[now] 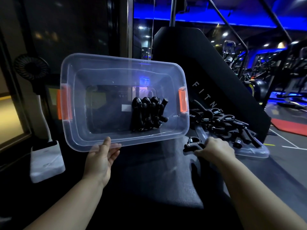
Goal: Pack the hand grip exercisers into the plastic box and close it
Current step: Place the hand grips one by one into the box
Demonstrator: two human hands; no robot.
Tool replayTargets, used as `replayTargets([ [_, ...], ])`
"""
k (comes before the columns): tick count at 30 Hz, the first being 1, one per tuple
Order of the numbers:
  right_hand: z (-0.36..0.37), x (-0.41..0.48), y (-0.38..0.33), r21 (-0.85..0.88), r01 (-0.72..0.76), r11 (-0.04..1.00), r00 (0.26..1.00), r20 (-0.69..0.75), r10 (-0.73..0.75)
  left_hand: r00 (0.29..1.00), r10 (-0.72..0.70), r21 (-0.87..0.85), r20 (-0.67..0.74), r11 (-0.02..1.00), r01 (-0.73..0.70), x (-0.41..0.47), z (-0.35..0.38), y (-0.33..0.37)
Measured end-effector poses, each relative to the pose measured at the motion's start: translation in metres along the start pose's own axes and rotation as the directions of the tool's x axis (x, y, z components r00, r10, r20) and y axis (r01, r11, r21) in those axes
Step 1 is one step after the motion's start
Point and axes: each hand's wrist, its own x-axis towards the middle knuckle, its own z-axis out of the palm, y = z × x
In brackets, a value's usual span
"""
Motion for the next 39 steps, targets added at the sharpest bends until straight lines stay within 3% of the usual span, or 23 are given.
replayTargets([
  [3, 0.017, 0.007, -0.009, 0.031, 0.072, 0.997, 0.997, 0.004, -0.072, 1.000, -0.001, 0.004, -0.002, 1.000, 0.001, -0.001, 0.001, 0.001],
  [12, 0.025, 0.005, -0.001, 0.072, 0.039, 0.997, 0.991, 0.122, -0.048, 1.000, -0.012, 0.018, -0.009, 1.000, 0.012, -0.002, -0.001, 0.001],
  [18, 0.017, -0.005, 0.021, 0.121, 0.118, 0.986, 0.974, 0.182, -0.139, 1.000, -0.017, 0.013, -0.016, 1.000, 0.017, -0.001, -0.001, 0.001],
  [23, 0.011, -0.023, 0.031, 0.061, -0.076, 0.995, 0.972, 0.227, 0.060, 1.000, -0.019, 0.016, -0.013, 1.000, 0.019, -0.002, 0.000, 0.002],
  [26, 0.004, -0.034, 0.031, 0.039, -0.112, 0.993, 0.971, 0.216, 0.101, 1.000, -0.018, 0.024, -0.012, 1.000, 0.018, -0.002, -0.001, 0.002],
  [34, -0.020, -0.050, 0.034, 0.340, -0.082, 0.937, 0.992, 0.121, 0.043, 1.000, -0.018, 0.014, -0.011, 1.000, 0.018, -0.004, 0.000, 0.003],
  [39, -0.031, -0.049, 0.033, 0.470, 0.071, 0.880, 0.995, 0.031, -0.097, 1.000, -0.016, 0.022, 0.001, 1.000, 0.016, -0.001, -0.001, 0.001],
])
